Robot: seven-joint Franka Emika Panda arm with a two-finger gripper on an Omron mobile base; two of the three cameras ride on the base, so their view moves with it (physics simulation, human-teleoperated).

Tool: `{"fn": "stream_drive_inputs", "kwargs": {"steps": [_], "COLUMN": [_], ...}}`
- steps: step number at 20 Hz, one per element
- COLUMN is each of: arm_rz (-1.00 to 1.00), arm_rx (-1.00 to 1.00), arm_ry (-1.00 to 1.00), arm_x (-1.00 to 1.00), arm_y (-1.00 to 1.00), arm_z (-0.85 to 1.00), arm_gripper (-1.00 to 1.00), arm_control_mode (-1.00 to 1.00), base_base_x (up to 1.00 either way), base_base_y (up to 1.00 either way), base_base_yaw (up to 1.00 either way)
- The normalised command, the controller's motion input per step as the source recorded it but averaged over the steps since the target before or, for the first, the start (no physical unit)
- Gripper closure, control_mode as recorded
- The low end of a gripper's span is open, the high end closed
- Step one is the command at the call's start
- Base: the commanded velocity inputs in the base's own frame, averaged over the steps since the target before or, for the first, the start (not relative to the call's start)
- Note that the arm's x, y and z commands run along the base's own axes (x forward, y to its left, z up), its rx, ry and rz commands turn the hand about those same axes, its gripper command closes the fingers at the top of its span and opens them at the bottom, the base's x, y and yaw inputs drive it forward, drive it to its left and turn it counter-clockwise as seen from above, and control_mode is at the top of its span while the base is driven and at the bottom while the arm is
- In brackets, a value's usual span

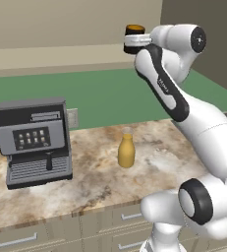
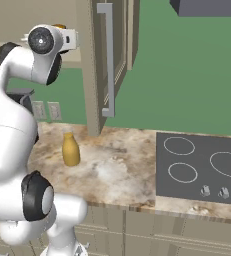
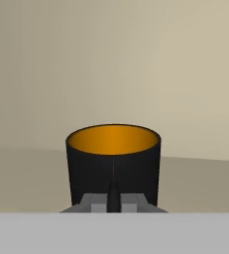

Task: There is a tray on the dining counter. Grab the cup, mug, and pitcher and place them on the tray. The pitcher may be placed next to the tray if it cannot fit the tray.

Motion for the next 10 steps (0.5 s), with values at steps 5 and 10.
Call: {"fn": "stream_drive_inputs", "kwargs": {"steps": [5,10], "arm_rz": [0.0,0.0], "arm_rx": [0.0,0.0], "arm_ry": [0.0,0.0], "arm_x": [-0.36,-0.47], "arm_y": [-0.04,0.0], "arm_z": [0.12,0.0], "arm_gripper": [1.0,1.0], "arm_control_mode": [-1.0,-1.0], "base_base_x": [0.0,0.0], "base_base_y": [0.0,0.0], "base_base_yaw": [0.0,0.0]}}
